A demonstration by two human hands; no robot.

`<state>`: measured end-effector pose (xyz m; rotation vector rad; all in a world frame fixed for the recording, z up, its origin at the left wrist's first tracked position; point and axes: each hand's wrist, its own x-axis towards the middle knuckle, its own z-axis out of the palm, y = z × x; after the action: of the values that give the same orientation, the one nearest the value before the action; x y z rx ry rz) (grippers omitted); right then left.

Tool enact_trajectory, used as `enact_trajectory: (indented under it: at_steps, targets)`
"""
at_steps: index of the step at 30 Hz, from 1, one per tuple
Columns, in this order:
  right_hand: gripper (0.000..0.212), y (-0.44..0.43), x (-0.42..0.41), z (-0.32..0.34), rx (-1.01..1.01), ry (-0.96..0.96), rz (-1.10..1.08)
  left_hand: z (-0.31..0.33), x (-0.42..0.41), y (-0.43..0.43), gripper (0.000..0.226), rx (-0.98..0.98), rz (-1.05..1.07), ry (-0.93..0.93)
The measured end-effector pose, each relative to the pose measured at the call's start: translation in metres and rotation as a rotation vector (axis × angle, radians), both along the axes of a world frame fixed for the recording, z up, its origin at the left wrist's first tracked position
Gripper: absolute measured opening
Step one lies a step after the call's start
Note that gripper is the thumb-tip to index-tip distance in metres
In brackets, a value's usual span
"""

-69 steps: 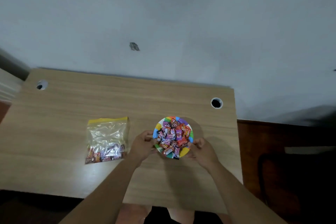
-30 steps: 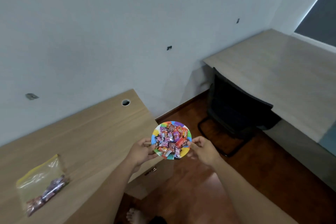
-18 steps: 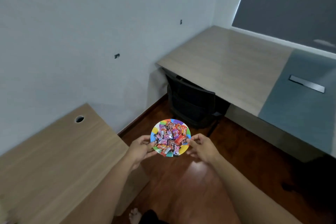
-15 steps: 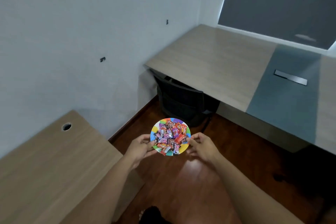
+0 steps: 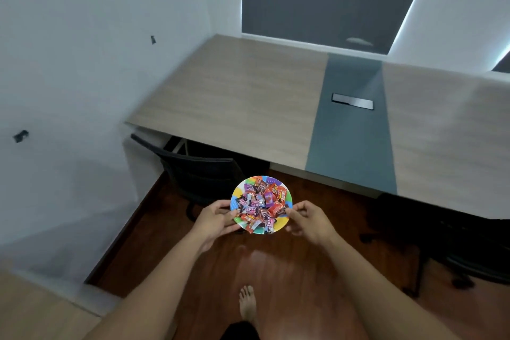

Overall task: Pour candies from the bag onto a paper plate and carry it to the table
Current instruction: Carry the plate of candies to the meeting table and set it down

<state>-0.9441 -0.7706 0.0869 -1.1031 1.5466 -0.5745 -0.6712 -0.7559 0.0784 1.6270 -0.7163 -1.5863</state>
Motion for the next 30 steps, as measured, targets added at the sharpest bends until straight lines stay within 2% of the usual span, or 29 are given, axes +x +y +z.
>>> enact_trajectory:
  at_steps: [14,21,30]
  targets:
    - [0.023,-0.122,-0.102,-0.017,0.037,0.06,-0.301,-0.017,-0.107,-0.192,0.029,0.026,-0.284,0.067]
    - [0.031,-0.194,-0.153,-0.028,0.035,0.049,-0.31,-0.026,-0.152,-0.272,0.023,0.059,-0.318,0.08]
    - [0.029,-0.315,-0.229,-0.039,0.036,-0.046,-0.309,-0.021,-0.226,-0.378,0.021,0.044,-0.308,0.005]
